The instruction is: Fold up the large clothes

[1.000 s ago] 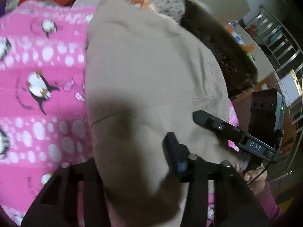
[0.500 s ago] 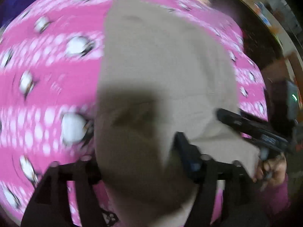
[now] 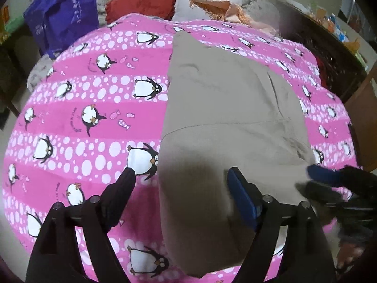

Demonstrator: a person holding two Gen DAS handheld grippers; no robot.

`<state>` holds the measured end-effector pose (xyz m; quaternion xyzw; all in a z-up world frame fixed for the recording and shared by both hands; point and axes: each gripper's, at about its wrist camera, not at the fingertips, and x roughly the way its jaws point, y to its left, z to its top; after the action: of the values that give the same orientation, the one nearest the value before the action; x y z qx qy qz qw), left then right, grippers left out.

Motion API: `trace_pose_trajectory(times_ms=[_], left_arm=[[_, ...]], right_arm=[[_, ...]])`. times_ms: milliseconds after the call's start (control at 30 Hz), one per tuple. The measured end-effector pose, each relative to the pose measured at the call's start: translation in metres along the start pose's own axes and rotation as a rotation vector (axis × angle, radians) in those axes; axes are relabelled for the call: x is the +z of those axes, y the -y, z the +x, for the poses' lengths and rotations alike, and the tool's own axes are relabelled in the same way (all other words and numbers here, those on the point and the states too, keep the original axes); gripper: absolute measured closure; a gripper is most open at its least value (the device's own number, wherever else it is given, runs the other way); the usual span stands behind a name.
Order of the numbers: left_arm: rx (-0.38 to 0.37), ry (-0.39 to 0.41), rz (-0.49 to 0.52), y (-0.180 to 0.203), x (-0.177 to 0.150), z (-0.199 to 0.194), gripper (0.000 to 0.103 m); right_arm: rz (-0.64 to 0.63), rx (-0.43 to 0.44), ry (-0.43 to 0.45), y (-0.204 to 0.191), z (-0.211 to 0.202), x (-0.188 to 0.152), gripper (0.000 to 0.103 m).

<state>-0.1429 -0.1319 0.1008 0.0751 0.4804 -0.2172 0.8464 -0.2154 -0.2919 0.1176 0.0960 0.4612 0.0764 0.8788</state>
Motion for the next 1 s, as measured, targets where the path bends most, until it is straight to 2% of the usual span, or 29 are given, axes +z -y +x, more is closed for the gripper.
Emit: trace_pose_trajectory(times_ms=[67,133,233,333,400,600,800,1000], left_arm=[[0.002,0.023,0.007,0.0,-0.004,-0.006,0.023],[0.009,0.051,0.017,-0.001,-0.004,-0.013,0.023],[0.016,0.082,0.017,0.001,-0.004,-0.021,0.023],[0.013,0.085,0.017,0.002,-0.002,-0.024,0.023],[0.021,0.107,0.02,0.003,-0.001,-0.029,0.023],[0.041,0.155,0.019,0.007,0.0,-0.04,0.023],[0.056,0.167,0.012,0.007,0.0,-0.044,0.023],[0.08,0.178,0.018,0.007,0.0,-0.046,0.023]], right_arm=[[0.017,-0.066,-0.063,0.009,0.021,-0.014,0.075],[0.082,-0.045,-0.063,0.022,0.029,-0.024,0.076],[0.108,-0.035,-0.051,0.025,0.022,-0.023,0.076],[0.112,-0.026,-0.031,0.021,0.007,-0.021,0.071],[0.117,-0.025,-0.003,0.018,-0.006,-0.015,0.06],[0.107,-0.125,0.102,0.004,-0.036,-0.003,0.037],[0.137,-0.203,0.17,0.003,-0.04,0.004,0.027],[0.11,-0.234,0.176,-0.004,-0.036,0.008,0.022]])
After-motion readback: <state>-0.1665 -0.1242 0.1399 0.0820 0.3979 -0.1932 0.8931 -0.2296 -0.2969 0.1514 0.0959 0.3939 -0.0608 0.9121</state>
